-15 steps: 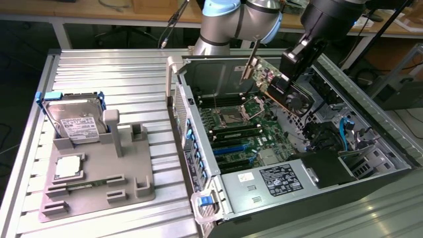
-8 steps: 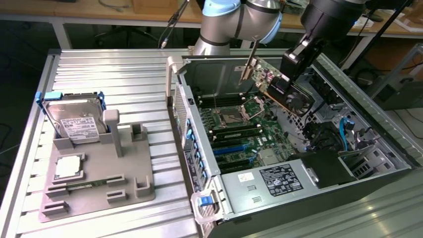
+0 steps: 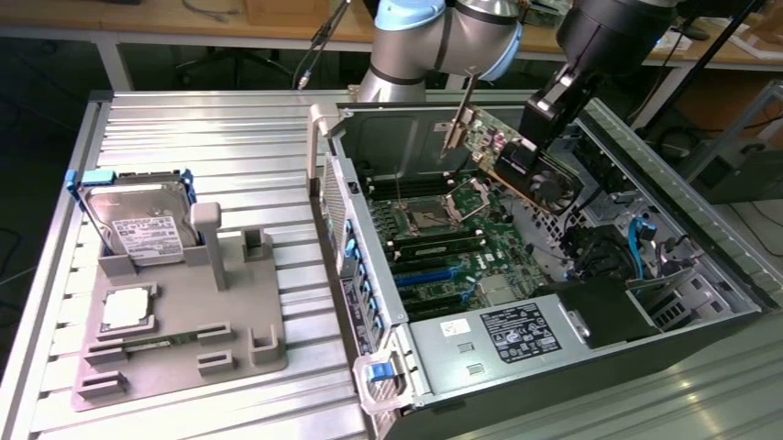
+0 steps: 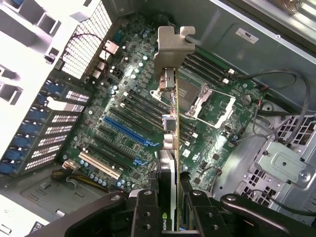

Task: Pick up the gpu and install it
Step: 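Insert the gpu into the slot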

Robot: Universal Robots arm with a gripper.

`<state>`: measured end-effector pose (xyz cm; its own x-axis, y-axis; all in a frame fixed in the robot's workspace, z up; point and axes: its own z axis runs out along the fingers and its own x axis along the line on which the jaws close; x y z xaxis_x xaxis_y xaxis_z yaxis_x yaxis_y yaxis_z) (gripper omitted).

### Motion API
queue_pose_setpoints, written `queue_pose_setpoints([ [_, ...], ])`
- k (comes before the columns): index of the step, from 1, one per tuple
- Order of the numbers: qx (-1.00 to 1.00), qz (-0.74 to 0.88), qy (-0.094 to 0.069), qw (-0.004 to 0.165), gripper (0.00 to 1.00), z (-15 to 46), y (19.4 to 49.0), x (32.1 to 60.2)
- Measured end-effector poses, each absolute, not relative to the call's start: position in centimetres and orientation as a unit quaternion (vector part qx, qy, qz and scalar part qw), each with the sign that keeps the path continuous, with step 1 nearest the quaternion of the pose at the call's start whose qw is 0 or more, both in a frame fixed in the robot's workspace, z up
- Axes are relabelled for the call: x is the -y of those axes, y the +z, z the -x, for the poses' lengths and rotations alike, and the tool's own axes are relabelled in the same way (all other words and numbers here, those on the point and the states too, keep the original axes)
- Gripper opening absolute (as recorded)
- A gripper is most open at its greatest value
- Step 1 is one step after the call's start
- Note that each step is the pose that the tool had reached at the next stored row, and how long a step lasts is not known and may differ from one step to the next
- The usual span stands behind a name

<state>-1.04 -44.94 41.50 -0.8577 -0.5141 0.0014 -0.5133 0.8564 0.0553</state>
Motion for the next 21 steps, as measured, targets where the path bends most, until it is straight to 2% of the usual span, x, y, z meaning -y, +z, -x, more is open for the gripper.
queue_pose_setpoints([
  [21,0.957,-0.287,-0.026,0.009,0.27,1.04,41.5,44.94],
])
